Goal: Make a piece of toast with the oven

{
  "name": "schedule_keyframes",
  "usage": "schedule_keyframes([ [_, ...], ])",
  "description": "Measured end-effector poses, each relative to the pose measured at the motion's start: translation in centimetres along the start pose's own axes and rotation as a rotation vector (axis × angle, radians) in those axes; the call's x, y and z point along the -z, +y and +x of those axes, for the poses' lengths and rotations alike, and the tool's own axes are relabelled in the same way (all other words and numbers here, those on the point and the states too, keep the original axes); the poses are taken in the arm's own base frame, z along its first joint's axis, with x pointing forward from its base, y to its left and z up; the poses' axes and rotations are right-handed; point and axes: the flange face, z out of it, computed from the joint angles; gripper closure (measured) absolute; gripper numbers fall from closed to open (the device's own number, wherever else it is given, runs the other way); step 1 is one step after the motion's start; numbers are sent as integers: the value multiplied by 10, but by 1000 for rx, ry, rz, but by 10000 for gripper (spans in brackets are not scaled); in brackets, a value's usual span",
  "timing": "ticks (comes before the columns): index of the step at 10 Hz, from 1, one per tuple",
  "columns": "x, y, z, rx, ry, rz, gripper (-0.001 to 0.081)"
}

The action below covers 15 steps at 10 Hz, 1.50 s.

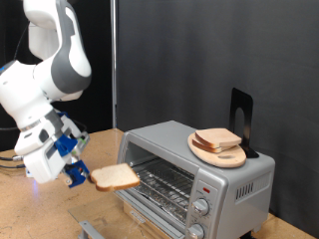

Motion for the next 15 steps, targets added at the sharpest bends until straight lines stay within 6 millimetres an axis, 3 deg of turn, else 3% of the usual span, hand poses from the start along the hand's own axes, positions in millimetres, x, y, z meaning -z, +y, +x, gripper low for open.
schedule_keyframes([
  [4,-13,6,0,-3,-22,5,315],
  [8,-19,-3,2,20,-37,5,315],
  [15,-58,-55,13,50,-57,-33,315],
])
